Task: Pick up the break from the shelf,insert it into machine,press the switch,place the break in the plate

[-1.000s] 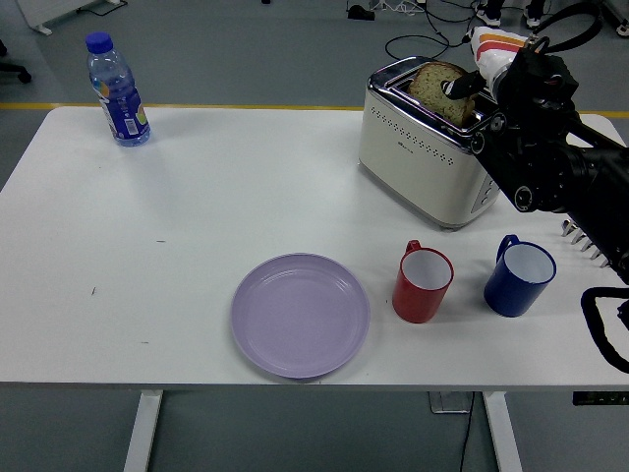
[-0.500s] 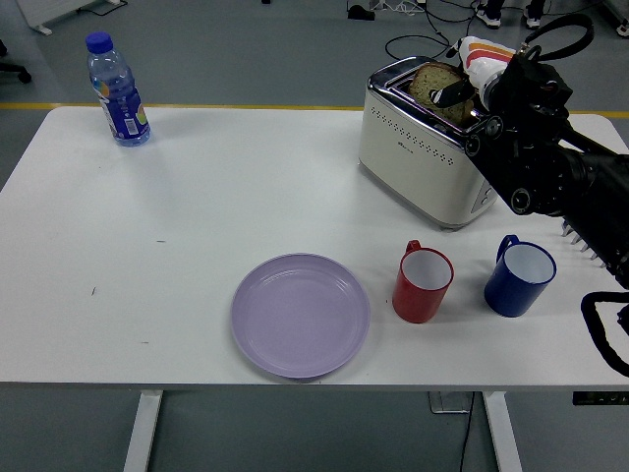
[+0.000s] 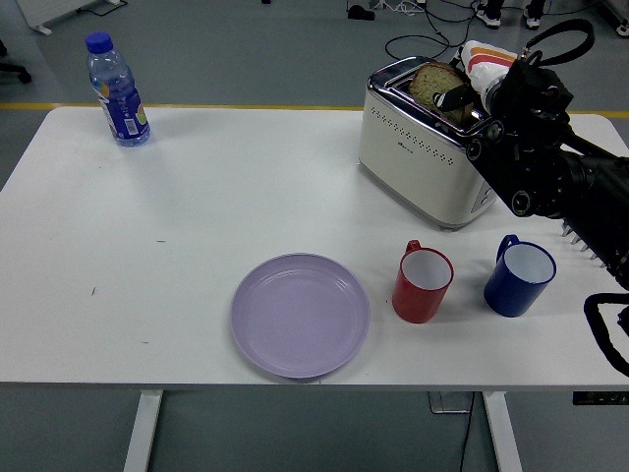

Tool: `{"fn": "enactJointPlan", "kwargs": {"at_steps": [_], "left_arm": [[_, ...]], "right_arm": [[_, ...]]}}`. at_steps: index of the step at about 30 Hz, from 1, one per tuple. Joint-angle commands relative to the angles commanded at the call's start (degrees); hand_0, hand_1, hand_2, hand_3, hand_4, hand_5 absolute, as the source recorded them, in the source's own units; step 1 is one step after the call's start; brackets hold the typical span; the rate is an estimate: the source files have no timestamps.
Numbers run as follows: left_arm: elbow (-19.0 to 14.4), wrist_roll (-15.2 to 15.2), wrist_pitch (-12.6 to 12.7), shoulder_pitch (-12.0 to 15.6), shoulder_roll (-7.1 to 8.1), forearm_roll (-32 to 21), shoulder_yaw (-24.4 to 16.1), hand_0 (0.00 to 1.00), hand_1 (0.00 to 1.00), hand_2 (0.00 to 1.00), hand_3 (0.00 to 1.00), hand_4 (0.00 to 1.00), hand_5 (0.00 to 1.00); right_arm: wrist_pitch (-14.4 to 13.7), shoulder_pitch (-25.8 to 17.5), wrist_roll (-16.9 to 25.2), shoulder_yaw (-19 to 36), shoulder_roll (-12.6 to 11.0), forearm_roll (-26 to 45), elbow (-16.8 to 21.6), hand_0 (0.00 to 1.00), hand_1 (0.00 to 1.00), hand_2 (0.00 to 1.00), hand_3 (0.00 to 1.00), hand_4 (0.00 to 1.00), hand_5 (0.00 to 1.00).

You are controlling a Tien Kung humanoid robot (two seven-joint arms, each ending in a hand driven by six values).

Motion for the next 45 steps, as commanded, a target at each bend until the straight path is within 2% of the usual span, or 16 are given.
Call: {"fn": "enactJointPlan", "kwargs": {"at_steps": [1,2,7,8,18,20,23,25,26,32,40,45], "left_arm": [[0.00,0.00,0.00,-0.01,0.00,0.02,-0.01,0.630,0.506,0.475,0.482,0.289,0.858],[0.00,0.00,0.01,-0.01,0.00,0.04,-0.05,0.630,0.505,0.474,0.482,0.289,0.857],[0.00,-0.02,0.03,-0.08,0.01,0.01,-0.05,0.630,0.505,0.474,0.482,0.289,0.857],[0.00,-0.02,0.02,-0.09,0.00,0.02,-0.05,0.630,0.504,0.472,0.479,0.289,0.857],[0.00,0.09,-0.02,0.12,0.01,0.23,-0.15,0.630,0.506,0.472,0.478,0.289,0.857],[0.00,0.12,-0.05,0.27,0.02,0.32,-0.21,0.629,0.504,0.472,0.478,0.289,0.857],[0.00,0.12,-0.07,0.46,0.04,0.33,-0.20,0.629,0.504,0.472,0.478,0.289,0.857],[0.00,0.13,-0.09,0.59,0.06,0.43,-0.24,0.629,0.504,0.472,0.478,0.289,0.857],[0.00,0.12,-0.09,0.63,0.07,0.42,-0.22,0.629,0.504,0.474,0.477,0.289,0.857],[0.00,0.12,-0.09,1.09,0.07,0.67,-0.61,0.628,0.506,0.475,0.478,0.289,0.857],[0.00,0.12,-0.17,1.39,0.00,0.58,-0.67,0.629,0.505,0.476,0.481,0.289,0.857],[0.00,0.10,-0.21,1.36,-0.03,0.51,-0.70,0.628,0.508,0.477,0.482,0.288,0.857]], "right_arm": [[-0.10,-0.02,0.08,-0.07,0.00,0.07,-0.01,0.374,0.435,0.472,0.651,0.715,0.243],[-0.30,-0.03,0.20,-0.16,0.00,0.15,0.00,0.283,0.358,0.410,0.574,0.687,0.222],[-1.32,-0.05,0.79,-0.57,0.00,0.23,0.16,0.283,0.358,0.410,0.574,0.687,0.222],[-1.32,-0.05,0.81,-0.61,0.00,0.22,0.16,0.214,0.279,0.374,0.491,0.628,0.175],[-1.59,-0.12,0.68,-0.62,0.00,-2.62,0.58,0.179,0.255,0.357,0.470,0.595,0.152],[-2.24,-0.33,0.80,-0.18,0.00,-4.23,1.69,0.157,0.241,0.347,0.462,0.558,0.139],[-3.12,-0.71,0.89,0.60,0.00,-6.67,3.48,0.157,0.241,0.347,0.462,0.558,0.139],[-3.73,-1.06,0.86,1.31,0.00,-8.54,5.36,0.157,0.241,0.347,0.462,0.558,0.139],[-3.87,-1.15,0.84,1.49,0.00,-9.07,6.08,0.148,0.235,0.344,0.460,0.518,0.127],[-4.95,-1.85,0.23,2.72,-0.44,-10.89,12.49,0.145,0.228,0.340,0.460,0.521,0.139],[-6.46,-2.46,-0.80,7.89,-6.06,-15.43,22.11,0.143,0.227,0.337,0.460,0.519,0.125],[-7.84,-3.61,-1.35,11.97,-9.65,-16.68,29.40,0.134,0.226,0.337,0.461,0.519,0.116]]}}
